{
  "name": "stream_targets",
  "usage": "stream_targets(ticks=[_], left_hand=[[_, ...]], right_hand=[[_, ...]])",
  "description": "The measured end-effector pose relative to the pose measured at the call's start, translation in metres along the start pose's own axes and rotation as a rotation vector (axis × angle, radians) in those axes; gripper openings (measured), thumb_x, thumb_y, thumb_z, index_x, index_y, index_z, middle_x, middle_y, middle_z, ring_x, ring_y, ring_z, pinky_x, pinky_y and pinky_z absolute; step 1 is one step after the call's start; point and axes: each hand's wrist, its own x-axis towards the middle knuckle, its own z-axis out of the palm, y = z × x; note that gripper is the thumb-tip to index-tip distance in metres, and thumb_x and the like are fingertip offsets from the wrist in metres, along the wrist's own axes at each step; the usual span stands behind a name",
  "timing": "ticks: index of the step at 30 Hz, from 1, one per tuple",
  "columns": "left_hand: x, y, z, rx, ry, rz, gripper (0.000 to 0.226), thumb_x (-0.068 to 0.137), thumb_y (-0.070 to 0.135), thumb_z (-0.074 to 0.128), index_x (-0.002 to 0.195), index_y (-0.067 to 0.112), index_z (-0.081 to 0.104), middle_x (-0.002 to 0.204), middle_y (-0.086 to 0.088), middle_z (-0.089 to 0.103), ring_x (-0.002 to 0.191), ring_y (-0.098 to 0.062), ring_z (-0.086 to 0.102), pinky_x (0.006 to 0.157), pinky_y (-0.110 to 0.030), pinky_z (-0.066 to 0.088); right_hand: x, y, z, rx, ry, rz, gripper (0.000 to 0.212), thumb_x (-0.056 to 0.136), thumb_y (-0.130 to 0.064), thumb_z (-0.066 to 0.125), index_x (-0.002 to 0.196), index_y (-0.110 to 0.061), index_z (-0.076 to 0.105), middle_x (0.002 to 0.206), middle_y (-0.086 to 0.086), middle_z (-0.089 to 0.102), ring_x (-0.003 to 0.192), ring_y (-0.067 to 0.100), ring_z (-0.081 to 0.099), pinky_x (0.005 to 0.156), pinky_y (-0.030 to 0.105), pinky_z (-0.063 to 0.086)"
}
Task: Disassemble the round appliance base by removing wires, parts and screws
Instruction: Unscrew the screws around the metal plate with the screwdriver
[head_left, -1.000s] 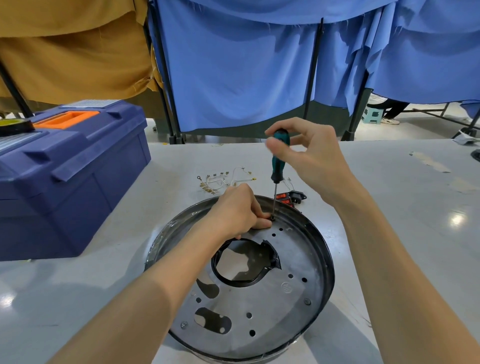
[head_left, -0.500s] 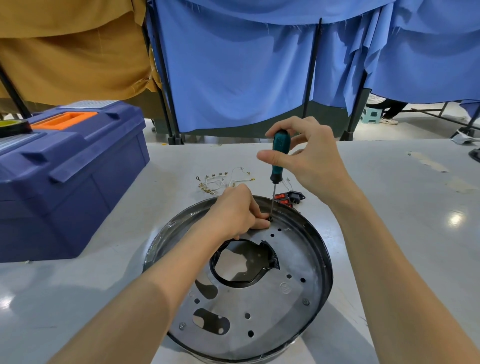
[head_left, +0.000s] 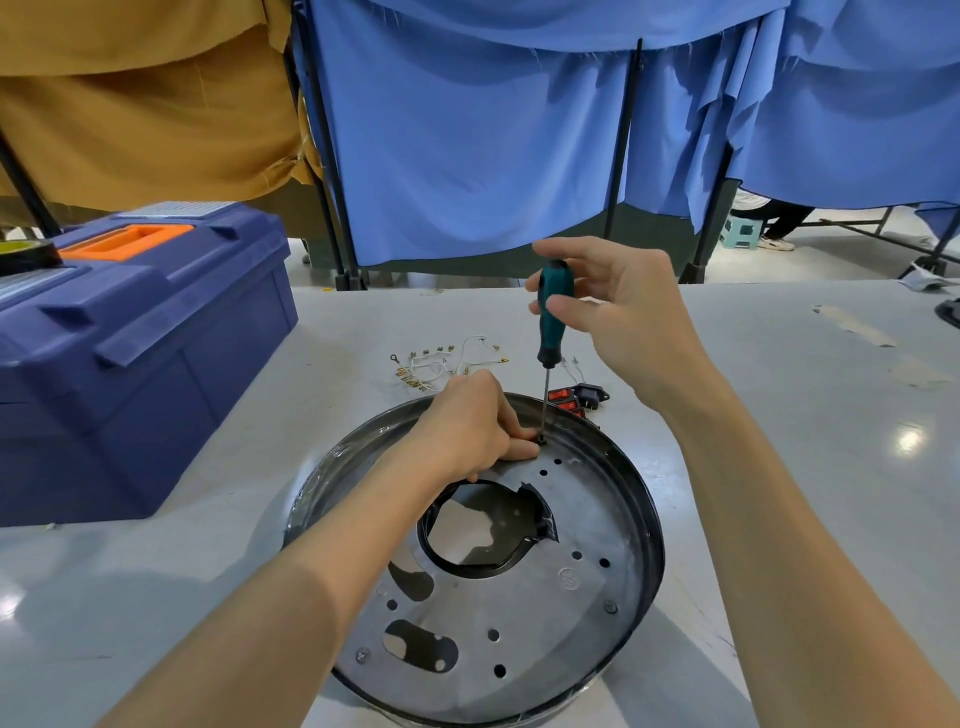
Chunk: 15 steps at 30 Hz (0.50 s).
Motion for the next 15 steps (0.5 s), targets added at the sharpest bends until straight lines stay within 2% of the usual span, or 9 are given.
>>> stream_targets(ticks=[2, 3, 5, 7, 11, 13, 15], left_hand=[[0.001, 0.000, 0.000, 0.001, 0.001, -0.005, 0.014, 0.079, 0.026, 0.079, 0.071, 0.021, 0.068, 0.082, -0.008, 0.073, 0.054, -0.015, 0.055, 0.040, -0.019, 0.043], [0.001, 0.000, 0.000, -0.003, 0.001, -0.011, 0.014, 0.078, 0.026, 0.079, 0.071, 0.021, 0.068, 0.083, -0.008, 0.073, 0.054, -0.016, 0.055, 0.040, -0.020, 0.043], [0.001, -0.001, 0.000, -0.013, 0.000, -0.016, 0.013, 0.079, 0.026, 0.079, 0.073, 0.019, 0.070, 0.084, -0.010, 0.074, 0.055, -0.018, 0.055, 0.041, -0.021, 0.044], [0.002, 0.000, 0.000, -0.011, 0.004, -0.013, 0.013, 0.079, 0.026, 0.079, 0.079, 0.015, 0.073, 0.079, -0.010, 0.072, 0.052, -0.017, 0.053, 0.040, -0.021, 0.043], [0.001, 0.000, 0.000, 0.003, 0.008, -0.009, 0.018, 0.079, 0.027, 0.079, 0.086, 0.011, 0.077, 0.071, -0.010, 0.069, 0.044, -0.014, 0.048, 0.039, -0.019, 0.040], [0.001, 0.000, 0.000, 0.001, 0.007, -0.005, 0.017, 0.079, 0.027, 0.078, 0.086, 0.011, 0.076, 0.074, -0.009, 0.070, 0.044, -0.013, 0.048, 0.039, -0.018, 0.040], [0.000, -0.001, 0.000, -0.007, 0.008, -0.003, 0.017, 0.079, 0.026, 0.078, 0.087, 0.011, 0.076, 0.073, -0.006, 0.070, 0.044, -0.011, 0.049, 0.039, -0.017, 0.039]], right_hand=[[0.001, 0.000, -0.001, 0.018, -0.025, 0.001, 0.027, 0.089, -0.001, 0.063, 0.110, -0.018, 0.065, 0.101, -0.003, 0.069, 0.089, 0.008, 0.068, 0.083, 0.016, 0.053], [0.000, 0.000, 0.000, -0.014, -0.030, -0.010, 0.021, 0.089, -0.011, 0.067, 0.107, -0.020, 0.065, 0.101, -0.006, 0.067, 0.090, 0.005, 0.065, 0.082, 0.011, 0.050], [0.000, 0.001, 0.003, -0.092, -0.024, -0.030, 0.024, 0.082, -0.030, 0.074, 0.104, -0.025, 0.066, 0.100, -0.010, 0.062, 0.087, 0.001, 0.059, 0.074, 0.003, 0.045], [-0.001, 0.000, 0.004, -0.111, 0.000, -0.041, 0.027, 0.081, -0.027, 0.076, 0.107, -0.025, 0.067, 0.098, -0.009, 0.062, 0.084, 0.002, 0.058, 0.073, 0.008, 0.046], [0.000, -0.002, -0.004, -0.034, -0.006, 0.002, 0.035, 0.086, 0.000, 0.066, 0.115, -0.019, 0.067, 0.100, -0.003, 0.069, 0.093, 0.012, 0.065, 0.088, 0.026, 0.054], [0.001, -0.003, -0.006, -0.042, -0.025, -0.001, 0.026, 0.088, -0.005, 0.066, 0.109, -0.019, 0.068, 0.101, -0.003, 0.070, 0.094, 0.011, 0.065, 0.089, 0.026, 0.054], [0.000, -0.004, -0.004, -0.080, -0.042, -0.014, 0.022, 0.084, -0.024, 0.074, 0.104, -0.024, 0.068, 0.097, -0.010, 0.067, 0.087, 0.001, 0.061, 0.081, 0.014, 0.051]])
